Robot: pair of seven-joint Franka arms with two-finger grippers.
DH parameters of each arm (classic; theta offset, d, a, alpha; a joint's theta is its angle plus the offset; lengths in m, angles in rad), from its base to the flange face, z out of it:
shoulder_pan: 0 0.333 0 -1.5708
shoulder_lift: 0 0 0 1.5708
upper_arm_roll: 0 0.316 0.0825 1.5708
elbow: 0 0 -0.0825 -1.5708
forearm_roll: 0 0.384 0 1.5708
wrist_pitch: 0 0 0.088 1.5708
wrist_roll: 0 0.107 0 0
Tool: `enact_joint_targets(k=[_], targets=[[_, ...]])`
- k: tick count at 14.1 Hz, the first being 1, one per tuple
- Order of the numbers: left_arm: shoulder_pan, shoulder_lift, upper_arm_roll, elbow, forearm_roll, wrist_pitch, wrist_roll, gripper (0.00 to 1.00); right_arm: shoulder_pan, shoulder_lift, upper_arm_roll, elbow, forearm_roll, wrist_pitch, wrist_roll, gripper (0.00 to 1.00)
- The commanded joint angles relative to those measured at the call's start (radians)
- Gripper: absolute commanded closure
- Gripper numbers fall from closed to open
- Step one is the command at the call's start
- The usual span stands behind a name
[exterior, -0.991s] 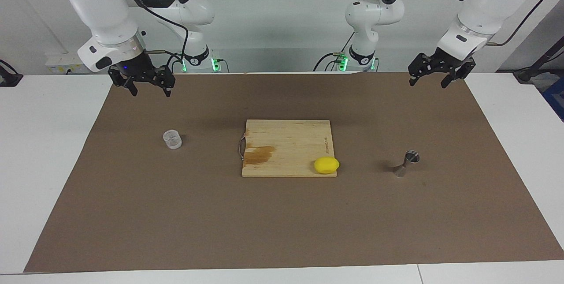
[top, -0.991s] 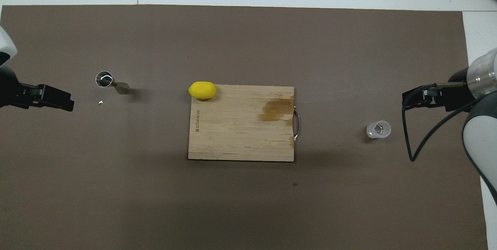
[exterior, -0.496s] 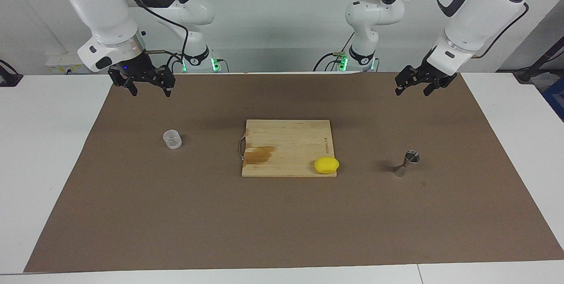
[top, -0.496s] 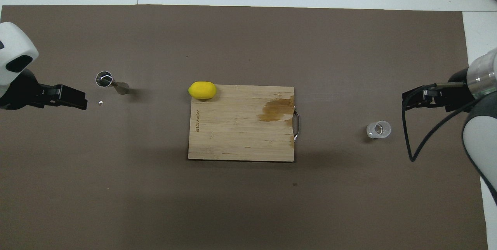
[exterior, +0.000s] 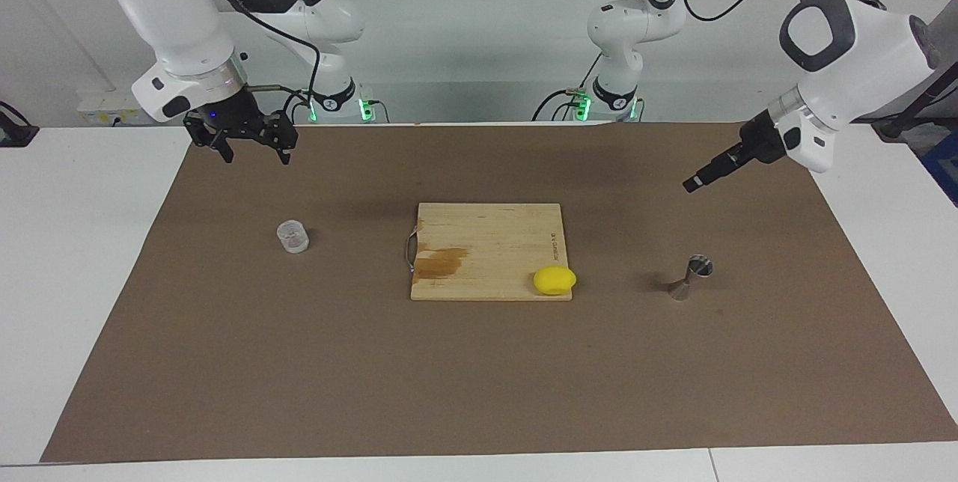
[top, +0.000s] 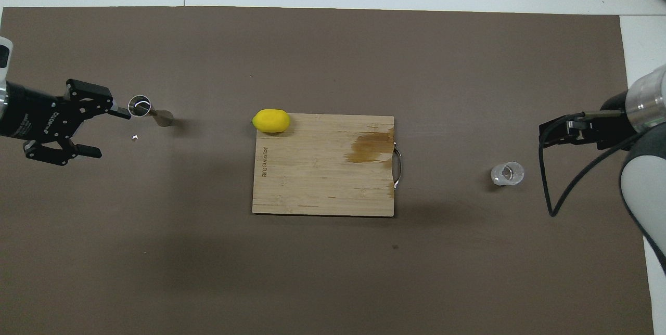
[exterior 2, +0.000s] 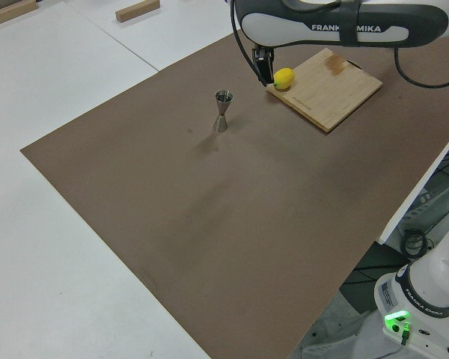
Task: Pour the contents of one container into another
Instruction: 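Reach the left gripper to the small steel cup and grasp it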
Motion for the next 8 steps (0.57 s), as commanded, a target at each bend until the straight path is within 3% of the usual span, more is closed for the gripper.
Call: enact_joint_targets(k=[1,5,8], targets=[[0.038,0.001,-0.007,-0.062,-0.148,0.108,-0.279,0.00,-0.004,-0.026,0.000,-0.027,0.016,0.004,-0.026,0.01],[0.081,0.047,-0.007,-0.122,-0.337,0.242,-0.469,0.00,-0.004,-0.026,0.000,-0.027,0.016,0.004,-0.026,0.01],[0.110,0.123,-0.012,-0.123,-0.393,0.284,-0.536,0.00,-0.004,-0.026,0.000,-0.027,0.016,0.006,-0.026,0.01]])
